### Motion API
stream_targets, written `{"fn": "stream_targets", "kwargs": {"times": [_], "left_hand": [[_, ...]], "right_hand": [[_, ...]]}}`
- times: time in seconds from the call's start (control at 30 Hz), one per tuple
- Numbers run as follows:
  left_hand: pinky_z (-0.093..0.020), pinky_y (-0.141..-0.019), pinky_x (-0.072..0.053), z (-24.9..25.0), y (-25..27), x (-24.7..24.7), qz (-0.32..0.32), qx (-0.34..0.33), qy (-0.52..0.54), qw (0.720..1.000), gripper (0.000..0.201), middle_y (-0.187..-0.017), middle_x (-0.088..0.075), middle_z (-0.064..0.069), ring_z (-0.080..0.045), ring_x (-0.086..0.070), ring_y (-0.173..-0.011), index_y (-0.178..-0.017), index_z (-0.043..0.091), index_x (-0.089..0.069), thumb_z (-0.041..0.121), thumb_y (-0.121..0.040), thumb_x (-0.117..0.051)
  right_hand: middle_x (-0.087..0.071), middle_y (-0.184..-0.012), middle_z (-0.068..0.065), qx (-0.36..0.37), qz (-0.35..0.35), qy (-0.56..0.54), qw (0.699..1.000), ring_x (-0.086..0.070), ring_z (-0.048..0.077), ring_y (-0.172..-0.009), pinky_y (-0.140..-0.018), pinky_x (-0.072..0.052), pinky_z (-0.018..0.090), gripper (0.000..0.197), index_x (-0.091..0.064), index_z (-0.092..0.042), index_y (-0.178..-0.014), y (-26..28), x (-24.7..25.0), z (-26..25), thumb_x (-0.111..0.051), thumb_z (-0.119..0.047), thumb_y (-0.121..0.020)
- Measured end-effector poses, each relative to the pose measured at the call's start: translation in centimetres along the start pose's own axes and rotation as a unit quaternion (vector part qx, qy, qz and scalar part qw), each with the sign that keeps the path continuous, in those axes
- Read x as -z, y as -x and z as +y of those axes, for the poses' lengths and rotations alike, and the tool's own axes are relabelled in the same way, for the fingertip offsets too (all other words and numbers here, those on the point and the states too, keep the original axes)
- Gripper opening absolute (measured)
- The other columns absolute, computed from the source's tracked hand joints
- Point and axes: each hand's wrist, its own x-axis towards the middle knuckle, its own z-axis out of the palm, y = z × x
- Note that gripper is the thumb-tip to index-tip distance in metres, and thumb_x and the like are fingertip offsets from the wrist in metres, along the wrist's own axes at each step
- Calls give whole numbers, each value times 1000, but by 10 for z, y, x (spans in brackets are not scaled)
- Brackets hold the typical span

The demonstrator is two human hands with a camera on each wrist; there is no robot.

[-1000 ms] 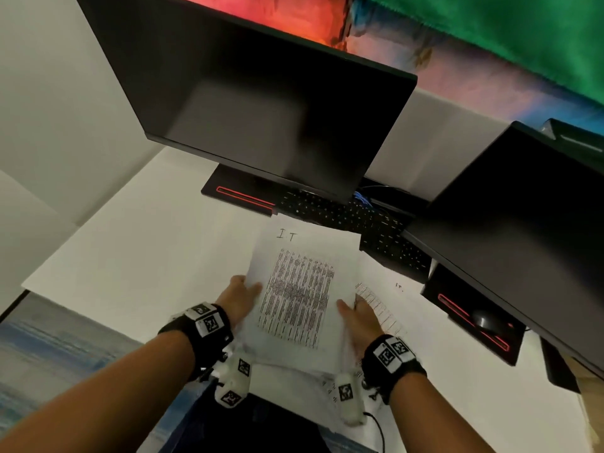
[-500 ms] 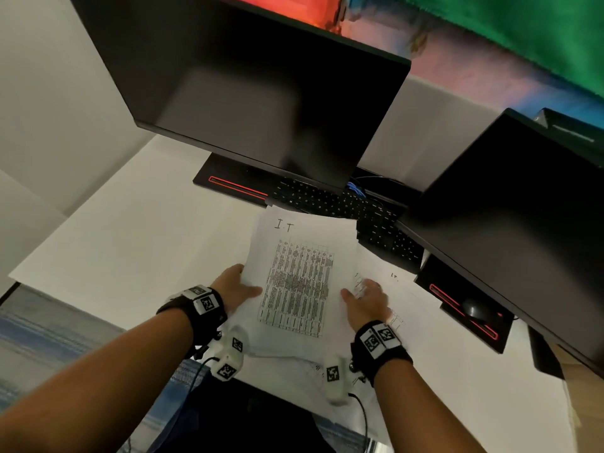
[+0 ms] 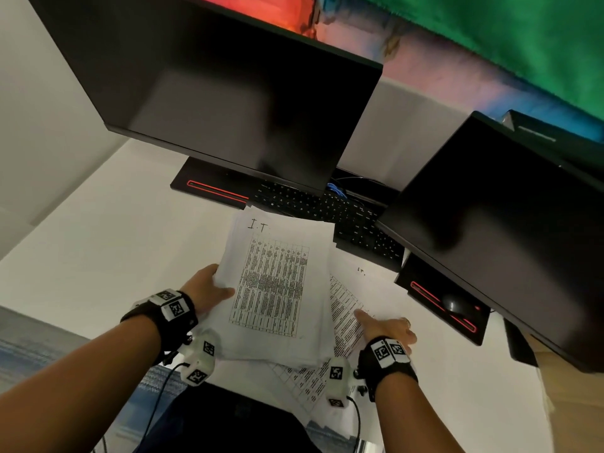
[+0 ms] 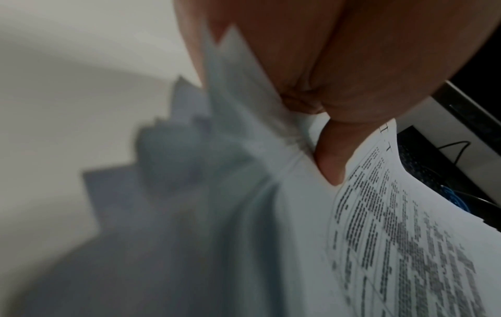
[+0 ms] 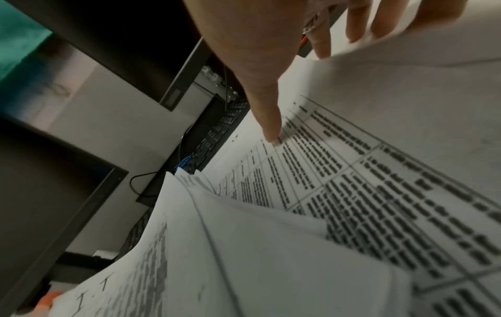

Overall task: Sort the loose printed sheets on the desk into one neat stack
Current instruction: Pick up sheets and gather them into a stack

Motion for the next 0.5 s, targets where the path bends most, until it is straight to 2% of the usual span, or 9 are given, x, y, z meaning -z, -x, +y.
{"fn": "stream_targets", "kwargs": {"times": [0.1,0.17,0.23,0.3,0.37,0.43,0.5], "left_hand": [[-35,-86,-49,-3,-4,1,-3,-4,6,1000,40,-112,-67,-9,-25,-63,-96,-123,10,-57,18,-87,-72],[-35,-84,-50,-6,-6,5,-8,-2,14,1000,38,-109,-68,-7,-24,-64,-93,-122,12,-58,19,-87,-72],[-41,-89,-53,-11,-8,11,-17,2,25,1000,39,-109,-68,-5,-25,-66,-96,-122,14,-57,19,-87,-72],[-47,-93,-53,-14,-8,19,-24,3,24,999,41,-112,-68,-6,-27,-66,-99,-124,14,-56,20,-87,-73],[-48,-95,-52,-20,-11,28,-24,7,20,999,43,-114,-69,-6,-27,-67,-101,-125,14,-56,19,-86,-74],[-47,-99,-50,-22,-13,34,-21,6,5,1000,45,-117,-69,-6,-27,-66,-104,-127,14,-56,19,-86,-74],[-47,-100,-49,-20,-13,34,-26,2,-8,1000,45,-118,-69,-5,-25,-66,-105,-128,15,-56,20,-86,-73]], "right_hand": [[-49,-143,23,14,-58,-107,992,-54,39,-126,-101,-47,45,112,-26,1,-148,-6,4,-1,-92,-35,-65],[-57,-136,21,29,-91,-161,982,-59,37,-121,-103,-47,42,94,-42,4,-141,-4,9,3,-92,-24,-67],[-67,-124,18,52,-108,-189,975,-65,34,-110,-101,-50,44,67,-61,2,-126,5,12,4,-90,-16,-68],[-73,-111,15,127,-65,-176,974,-70,30,-97,-92,-56,44,42,-69,-4,-108,23,25,-6,-87,-13,-72],[-72,-99,6,235,16,-113,965,-70,25,-91,-82,-58,36,30,-69,-5,-100,50,55,-27,-84,-16,-77],[-65,-88,0,327,70,-109,936,-67,22,-85,-73,-54,28,26,-68,-5,-99,85,96,-49,-82,-17,-80],[-69,-86,-4,403,59,-161,899,-70,18,-81,-68,-52,23,23,-71,-12,-98,111,133,-65,-83,-15,-78]]}}
